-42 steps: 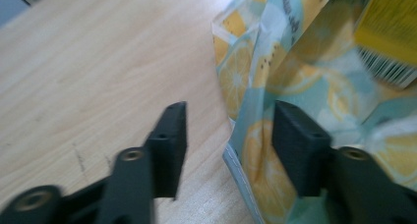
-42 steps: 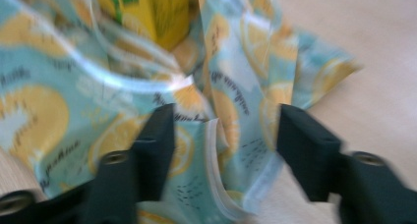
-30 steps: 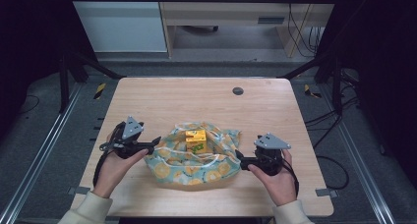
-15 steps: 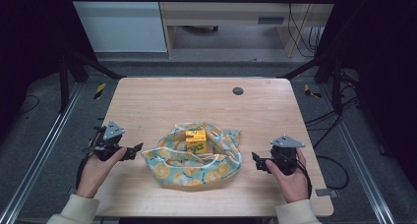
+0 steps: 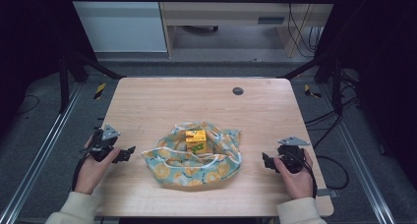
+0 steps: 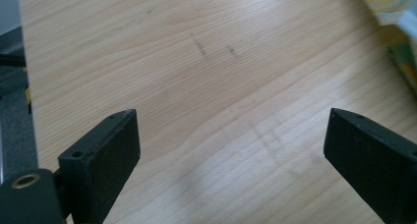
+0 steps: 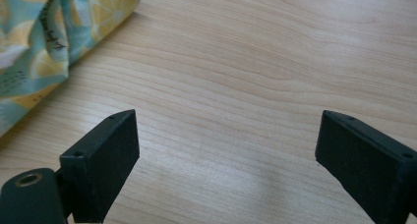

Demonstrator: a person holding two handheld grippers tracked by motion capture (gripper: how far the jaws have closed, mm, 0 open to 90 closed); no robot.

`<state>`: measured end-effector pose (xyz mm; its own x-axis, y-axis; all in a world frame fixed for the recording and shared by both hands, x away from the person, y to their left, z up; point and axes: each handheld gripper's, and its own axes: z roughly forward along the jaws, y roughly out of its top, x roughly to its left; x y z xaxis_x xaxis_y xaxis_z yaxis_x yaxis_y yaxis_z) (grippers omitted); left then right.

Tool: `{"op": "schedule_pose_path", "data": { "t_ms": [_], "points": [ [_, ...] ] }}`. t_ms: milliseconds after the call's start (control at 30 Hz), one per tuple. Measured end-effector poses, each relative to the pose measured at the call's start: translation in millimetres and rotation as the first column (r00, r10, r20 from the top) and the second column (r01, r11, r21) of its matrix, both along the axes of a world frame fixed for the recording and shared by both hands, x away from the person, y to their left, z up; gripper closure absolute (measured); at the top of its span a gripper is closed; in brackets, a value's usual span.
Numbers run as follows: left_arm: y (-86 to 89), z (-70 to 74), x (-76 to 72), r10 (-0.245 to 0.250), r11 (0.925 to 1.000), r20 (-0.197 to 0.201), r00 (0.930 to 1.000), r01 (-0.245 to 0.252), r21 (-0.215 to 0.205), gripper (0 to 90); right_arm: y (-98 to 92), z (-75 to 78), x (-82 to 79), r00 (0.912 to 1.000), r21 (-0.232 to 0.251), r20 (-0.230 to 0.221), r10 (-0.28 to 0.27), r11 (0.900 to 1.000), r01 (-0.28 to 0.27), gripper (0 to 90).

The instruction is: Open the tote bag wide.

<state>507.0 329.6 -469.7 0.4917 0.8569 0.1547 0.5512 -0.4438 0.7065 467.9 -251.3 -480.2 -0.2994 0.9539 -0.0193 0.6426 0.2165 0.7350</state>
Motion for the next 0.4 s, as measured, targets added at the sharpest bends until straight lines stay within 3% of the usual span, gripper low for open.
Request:
{"op": "schedule_pose_path", "data": {
  "t_ms": [200, 400],
  "points": [
    [19.5, -0.8, 3.7, 0.082, 0.9960, 0.009, 0.9966, -0.081, -0.038, 6.6, -2.5, -6.1, 2.7, 1.0000, -0.017, -0.005, -0.004, 1.000, 0.004, 9.7],
    [23.1, -3.3, 6.4, 0.098, 0.9919, -0.006, 0.9951, -0.099, -0.080, 6.6, -2.8, -9.1, 3.2, 1.0000, -0.032, 0.001, 0.005, 0.999, -0.005, 8.8]
  ]
}}
